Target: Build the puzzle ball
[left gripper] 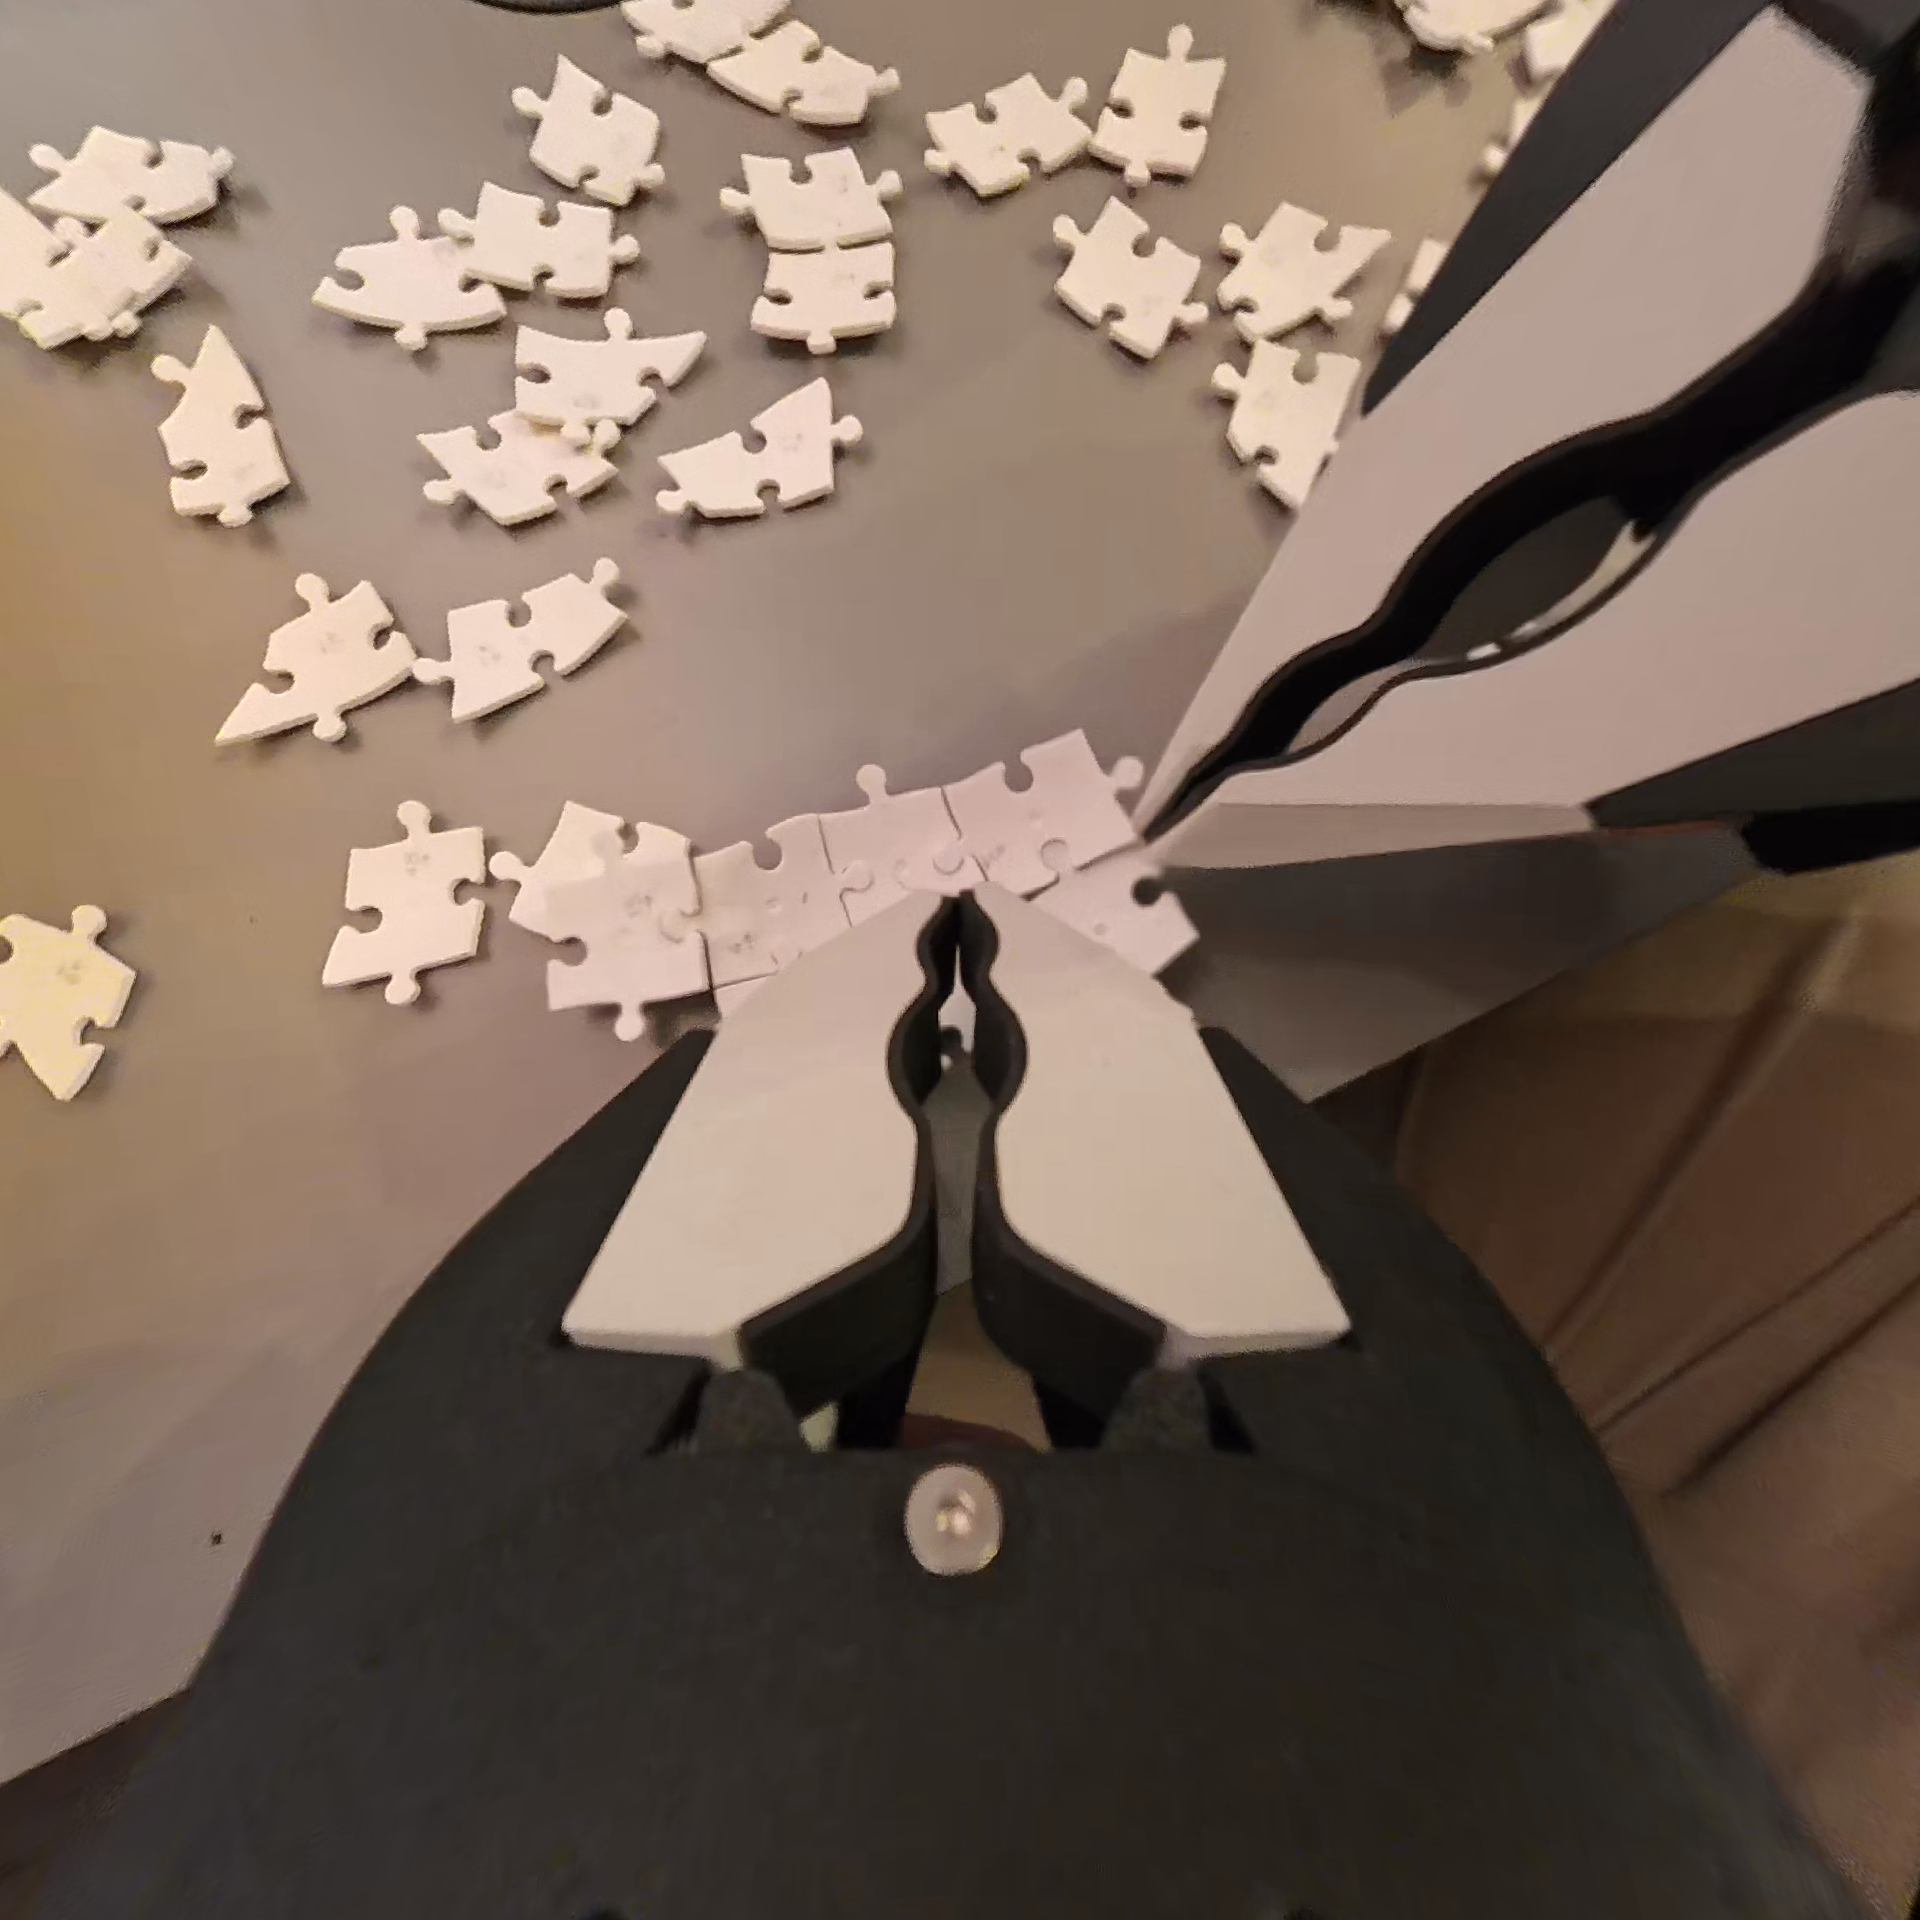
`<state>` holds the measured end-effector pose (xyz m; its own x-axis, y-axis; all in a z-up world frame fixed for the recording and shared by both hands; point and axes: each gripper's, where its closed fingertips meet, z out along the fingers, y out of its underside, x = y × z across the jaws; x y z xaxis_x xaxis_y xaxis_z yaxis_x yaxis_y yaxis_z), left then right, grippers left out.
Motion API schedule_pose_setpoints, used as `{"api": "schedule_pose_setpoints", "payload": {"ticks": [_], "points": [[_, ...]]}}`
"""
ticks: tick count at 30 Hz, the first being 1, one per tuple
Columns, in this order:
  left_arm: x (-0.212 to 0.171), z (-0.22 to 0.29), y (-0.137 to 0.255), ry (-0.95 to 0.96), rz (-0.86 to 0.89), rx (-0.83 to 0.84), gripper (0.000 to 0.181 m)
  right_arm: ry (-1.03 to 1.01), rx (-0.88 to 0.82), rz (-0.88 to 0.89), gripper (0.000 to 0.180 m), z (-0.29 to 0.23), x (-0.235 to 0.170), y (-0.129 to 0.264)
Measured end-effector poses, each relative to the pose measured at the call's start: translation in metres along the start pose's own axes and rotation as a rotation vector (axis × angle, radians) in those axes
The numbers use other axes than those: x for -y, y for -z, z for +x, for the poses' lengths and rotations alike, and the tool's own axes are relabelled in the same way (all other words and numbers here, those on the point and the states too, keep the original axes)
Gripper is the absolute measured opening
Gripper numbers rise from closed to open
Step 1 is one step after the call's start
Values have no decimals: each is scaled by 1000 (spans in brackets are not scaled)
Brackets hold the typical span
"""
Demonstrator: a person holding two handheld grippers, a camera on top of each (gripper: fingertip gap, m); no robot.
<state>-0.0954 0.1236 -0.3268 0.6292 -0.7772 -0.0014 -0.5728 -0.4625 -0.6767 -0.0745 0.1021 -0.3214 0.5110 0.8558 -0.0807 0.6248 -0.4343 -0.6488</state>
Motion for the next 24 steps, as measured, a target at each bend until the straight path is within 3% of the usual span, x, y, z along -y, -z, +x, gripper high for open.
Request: {"api": "schedule_pose_setpoints", "payload": {"ticks": [11, 24], "points": [[-12, 1, -6, -45, -62, 5, 0, 19, 40, -122, 0, -22, -19, -11], [-11, 2, -7, 1, -50, -16, 0, -23, 13, -41, 0, -15, -7, -20]]}}
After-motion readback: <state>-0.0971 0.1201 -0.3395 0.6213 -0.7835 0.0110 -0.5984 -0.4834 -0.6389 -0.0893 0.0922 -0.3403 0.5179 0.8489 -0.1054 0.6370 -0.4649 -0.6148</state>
